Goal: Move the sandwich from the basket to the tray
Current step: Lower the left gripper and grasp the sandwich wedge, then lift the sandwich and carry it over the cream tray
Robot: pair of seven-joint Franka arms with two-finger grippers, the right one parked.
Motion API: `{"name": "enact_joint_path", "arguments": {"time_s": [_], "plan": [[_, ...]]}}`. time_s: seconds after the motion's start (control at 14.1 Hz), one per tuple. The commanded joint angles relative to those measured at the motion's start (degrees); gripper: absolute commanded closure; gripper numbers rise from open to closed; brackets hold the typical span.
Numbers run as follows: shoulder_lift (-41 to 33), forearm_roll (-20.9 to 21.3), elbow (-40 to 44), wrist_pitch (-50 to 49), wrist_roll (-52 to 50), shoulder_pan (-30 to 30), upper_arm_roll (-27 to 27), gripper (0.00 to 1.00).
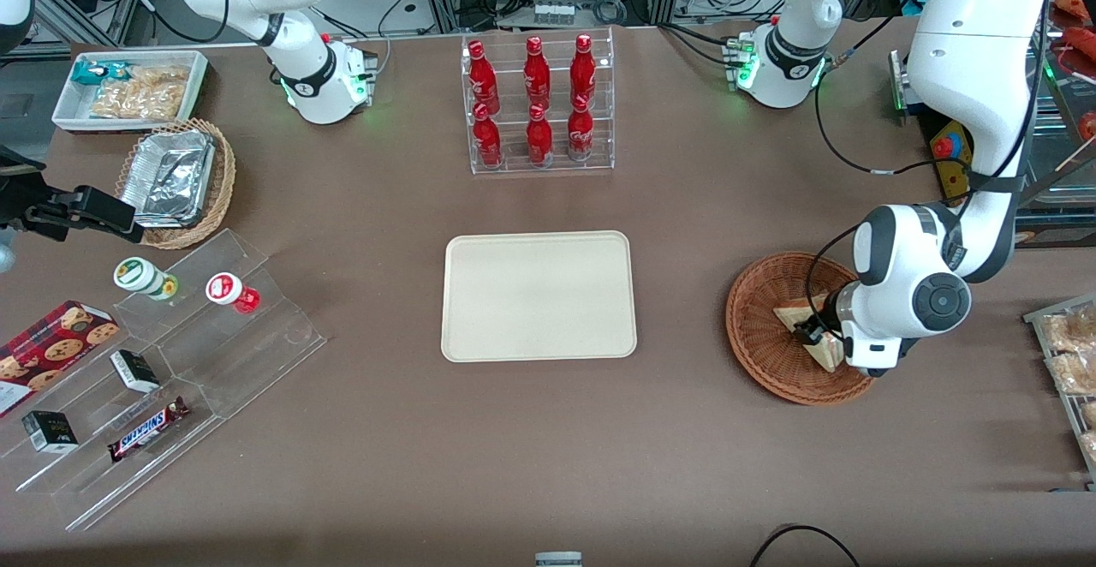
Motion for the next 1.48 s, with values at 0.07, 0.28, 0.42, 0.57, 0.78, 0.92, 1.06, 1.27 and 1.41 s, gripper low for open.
{"name": "enact_joint_path", "arguments": {"time_s": [0.07,0.28,0.42,0.57,0.78,0.92,1.06,1.27,1.41], "plan": [[-2.0,0.2,1.6,-0.6,-0.6,-0.7,-0.6,0.83],[-2.0,-0.1,9.8,-10.8,-1.1,-4.2,-0.6,0.83],[-1.8,-0.5,15.6,-19.1,-1.4,-9.9,-0.6,0.82],[-1.5,-0.5,18.2,-21.5,-2.9,-16.0,-0.6,0.82],[2.6,-0.6,22.1,-21.0,-2.4,-25.0,-0.7,0.81],[7.6,-0.3,28.4,-20.9,-2.2,-30.3,-0.7,0.81],[13.7,-0.3,34.5,-19.9,-0.4,-35.4,-0.6,0.79],[20.0,-0.3,38.7,-15.0,-0.1,-40.1,-0.7,0.79],[22.3,-0.7,38.8,-9.1,-0.3,-41.8,-0.7,0.79]]}}
